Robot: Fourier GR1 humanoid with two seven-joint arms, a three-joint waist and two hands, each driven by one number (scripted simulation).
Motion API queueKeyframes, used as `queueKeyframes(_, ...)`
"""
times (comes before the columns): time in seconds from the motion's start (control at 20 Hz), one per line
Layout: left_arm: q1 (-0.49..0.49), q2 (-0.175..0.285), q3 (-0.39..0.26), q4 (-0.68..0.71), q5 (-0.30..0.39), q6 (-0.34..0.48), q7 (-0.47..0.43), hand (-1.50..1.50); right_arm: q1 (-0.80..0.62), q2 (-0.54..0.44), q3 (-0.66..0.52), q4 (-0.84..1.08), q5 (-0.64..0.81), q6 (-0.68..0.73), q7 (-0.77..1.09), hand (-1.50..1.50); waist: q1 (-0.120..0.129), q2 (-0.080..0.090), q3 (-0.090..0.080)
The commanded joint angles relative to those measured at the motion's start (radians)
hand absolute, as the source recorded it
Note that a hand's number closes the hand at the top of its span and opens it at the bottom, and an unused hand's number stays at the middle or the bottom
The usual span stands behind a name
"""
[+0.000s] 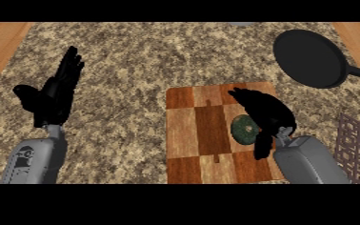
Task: Pick the squash from the cutting board and place it in the pan
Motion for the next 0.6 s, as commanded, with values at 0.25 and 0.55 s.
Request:
queueKeyframes(0.25, -0.004, 0.027, 0.031, 0.005, 0.021, -0.052, 0.008, 0.00, -0.021, 0.029, 0.005, 0.185, 0.066, -0.047, -0.138, 1.50, 0.002, 0.001, 0.000)
queueKeyframes(0.55, 0.090, -0.032, -0.009, -0.094, -0.020, -0.001, -0.003, 0.00, 0.024, -0.011, 0.021, 0.083, 0.107, -0.045, -0.236, 1.50, 0.001, -0.001, 0.000)
